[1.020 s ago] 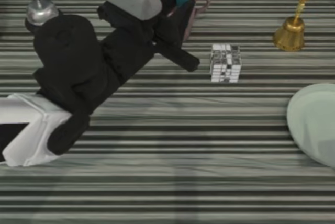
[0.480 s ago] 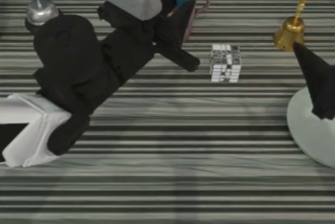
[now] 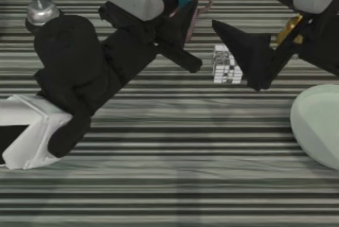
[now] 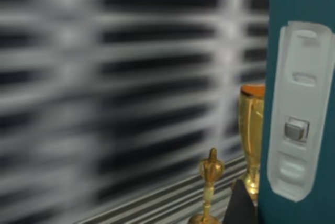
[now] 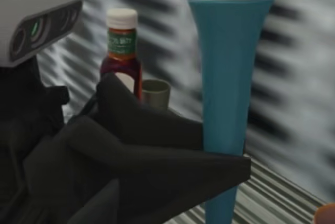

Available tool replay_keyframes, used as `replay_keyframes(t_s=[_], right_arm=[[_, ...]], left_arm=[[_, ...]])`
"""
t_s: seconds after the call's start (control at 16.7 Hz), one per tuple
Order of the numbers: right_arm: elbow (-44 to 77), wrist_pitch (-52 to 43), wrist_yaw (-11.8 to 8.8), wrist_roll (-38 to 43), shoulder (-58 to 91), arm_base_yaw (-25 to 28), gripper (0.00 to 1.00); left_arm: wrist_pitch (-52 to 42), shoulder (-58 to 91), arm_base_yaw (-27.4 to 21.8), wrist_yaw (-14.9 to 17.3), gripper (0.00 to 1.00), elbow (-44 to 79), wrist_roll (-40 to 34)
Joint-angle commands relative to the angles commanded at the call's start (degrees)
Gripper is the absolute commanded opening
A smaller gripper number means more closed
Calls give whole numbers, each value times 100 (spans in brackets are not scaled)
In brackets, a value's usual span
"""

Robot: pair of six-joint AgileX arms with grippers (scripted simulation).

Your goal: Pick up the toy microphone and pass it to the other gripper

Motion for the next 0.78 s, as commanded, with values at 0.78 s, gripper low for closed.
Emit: replay_keyframes(t_s=[0.78], right_arm=[[1103,304,333,5,1384,413,100]], left_arm=[[0,0,0,0,0,0,0]])
